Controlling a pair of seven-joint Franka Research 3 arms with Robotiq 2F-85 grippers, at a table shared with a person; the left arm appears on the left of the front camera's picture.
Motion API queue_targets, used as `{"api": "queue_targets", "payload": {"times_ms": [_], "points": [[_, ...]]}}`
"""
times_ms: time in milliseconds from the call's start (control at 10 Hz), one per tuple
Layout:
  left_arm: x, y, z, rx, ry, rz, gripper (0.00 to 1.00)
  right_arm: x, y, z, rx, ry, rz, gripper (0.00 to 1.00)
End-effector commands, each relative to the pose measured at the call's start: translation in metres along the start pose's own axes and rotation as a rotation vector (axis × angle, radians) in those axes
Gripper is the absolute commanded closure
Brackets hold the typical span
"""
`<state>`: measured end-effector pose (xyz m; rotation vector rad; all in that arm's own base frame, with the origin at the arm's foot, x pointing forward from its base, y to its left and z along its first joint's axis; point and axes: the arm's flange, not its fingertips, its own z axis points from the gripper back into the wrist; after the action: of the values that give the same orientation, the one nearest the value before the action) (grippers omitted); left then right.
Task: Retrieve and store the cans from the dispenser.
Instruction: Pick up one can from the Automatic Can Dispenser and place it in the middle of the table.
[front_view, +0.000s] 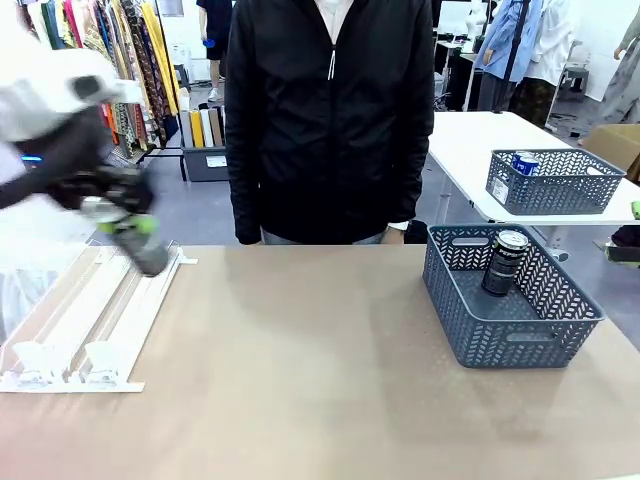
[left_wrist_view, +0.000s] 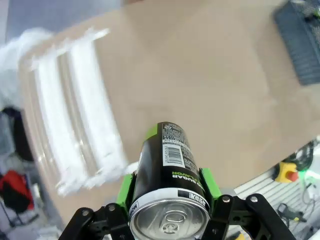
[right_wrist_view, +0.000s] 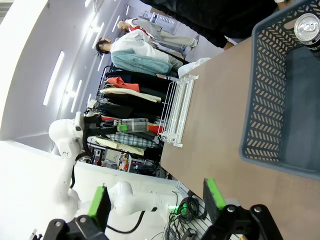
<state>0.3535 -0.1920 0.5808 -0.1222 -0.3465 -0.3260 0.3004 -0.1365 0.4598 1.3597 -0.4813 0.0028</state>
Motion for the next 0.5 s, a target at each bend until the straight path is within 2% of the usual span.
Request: {"api": "queue_targets", "payload": {"times_ms": [0,200,400], "points": [[0.068,-0.074,-0.046,-0.018,0.090,-0.202,1.00,0.002,0.003,-0.001,0.018,-0.013,0.007,0.00],[0.086,-0.163,-0.119,-0.014,0.173,-0.342,1.00,0.002,0.003,-0.001,0.018,-0.013,0.007,0.00],[0.081,-0.208,-0.180,-0.028,0.268,-0.435,1.00,0.002,0.003,-0.001,0.018,-0.013,0.007,0.00]]}}
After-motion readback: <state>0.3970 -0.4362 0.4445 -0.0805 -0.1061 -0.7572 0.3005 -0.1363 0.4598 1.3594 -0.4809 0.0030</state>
